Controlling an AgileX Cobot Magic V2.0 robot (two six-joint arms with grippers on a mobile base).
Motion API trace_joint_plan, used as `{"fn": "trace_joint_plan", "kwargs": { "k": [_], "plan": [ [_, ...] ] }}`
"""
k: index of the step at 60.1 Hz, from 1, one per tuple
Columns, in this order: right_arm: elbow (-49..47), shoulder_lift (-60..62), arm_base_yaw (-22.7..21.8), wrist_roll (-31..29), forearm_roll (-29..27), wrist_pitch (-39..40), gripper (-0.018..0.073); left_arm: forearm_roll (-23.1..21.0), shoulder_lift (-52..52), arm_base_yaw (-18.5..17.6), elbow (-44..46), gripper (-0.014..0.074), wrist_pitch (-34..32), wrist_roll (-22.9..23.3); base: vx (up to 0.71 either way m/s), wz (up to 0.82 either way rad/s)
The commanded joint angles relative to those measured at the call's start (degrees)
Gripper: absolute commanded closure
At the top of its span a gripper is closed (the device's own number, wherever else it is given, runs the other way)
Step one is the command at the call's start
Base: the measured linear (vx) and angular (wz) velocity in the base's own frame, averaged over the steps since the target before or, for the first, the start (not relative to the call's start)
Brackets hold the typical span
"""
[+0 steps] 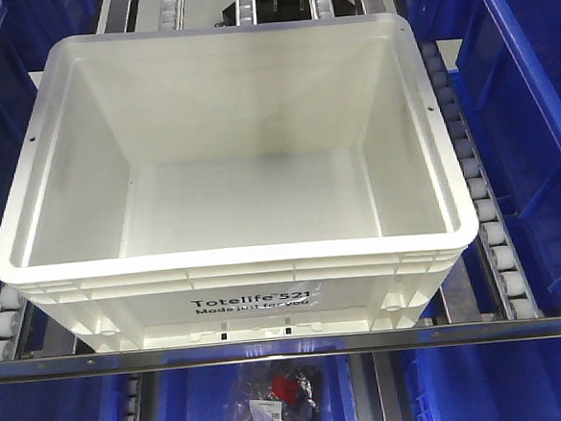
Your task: Place moving items into box and shelve
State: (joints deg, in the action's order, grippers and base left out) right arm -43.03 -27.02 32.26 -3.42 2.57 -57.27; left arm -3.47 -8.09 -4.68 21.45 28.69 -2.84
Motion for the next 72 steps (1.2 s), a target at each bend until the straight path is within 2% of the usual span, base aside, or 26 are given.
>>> {"fn": "trace_joint_plan", "kwargs": {
  "k": [1,7,18,23,32,46,56,72],
  "plan": [
    [-1.38,-0.42,-0.15,-0.57,0.13,3.91,0.0575,-0.21,2.25,2.17,-5.15,0.0619,-12.61,0.44,0.00,0.00],
    [-1.38,-0.42,-0.15,-0.57,0.13,3.91,0.0575,-0.21,6.72,4.51,-12.58,0.0619,-17.36,0.44,0.00,0.00],
    [-1.38,-0.42,-0.15,-0.57,0.13,3.86,0.0575,0.18,9.69,4.61,-21.29,0.0621,-25.72,0.73,0.00,0.00],
    [-1.38,-0.42,-0.15,-0.57,0.13,3.91,0.0575,1.87,9.69,4.61,-24.87,0.0621,-30.86,2.84,0.00,0.00],
    [-1.38,-0.42,-0.15,-0.57,0.13,3.91,0.0575,6.75,9.69,4.39,-24.71,0.0621,-30.60,5.35,0.00,0.00],
    [-1.38,-0.42,-0.15,-0.57,0.19,3.91,0.0575,6.69,9.69,4.33,-24.71,0.0621,-30.52,6.06,0.00,0.00],
    [-1.38,-0.42,-0.15,-0.57,0.19,3.91,0.0575,6.70,9.69,3.00,-24.71,0.0621,-30.56,6.17,0.00,0.00],
    [-1.38,-0.42,-0.15,-0.57,0.19,3.85,0.0575,6.67,9.63,4.39,-24.71,0.0619,-30.48,6.17,0.00,0.00]
  ]
}}
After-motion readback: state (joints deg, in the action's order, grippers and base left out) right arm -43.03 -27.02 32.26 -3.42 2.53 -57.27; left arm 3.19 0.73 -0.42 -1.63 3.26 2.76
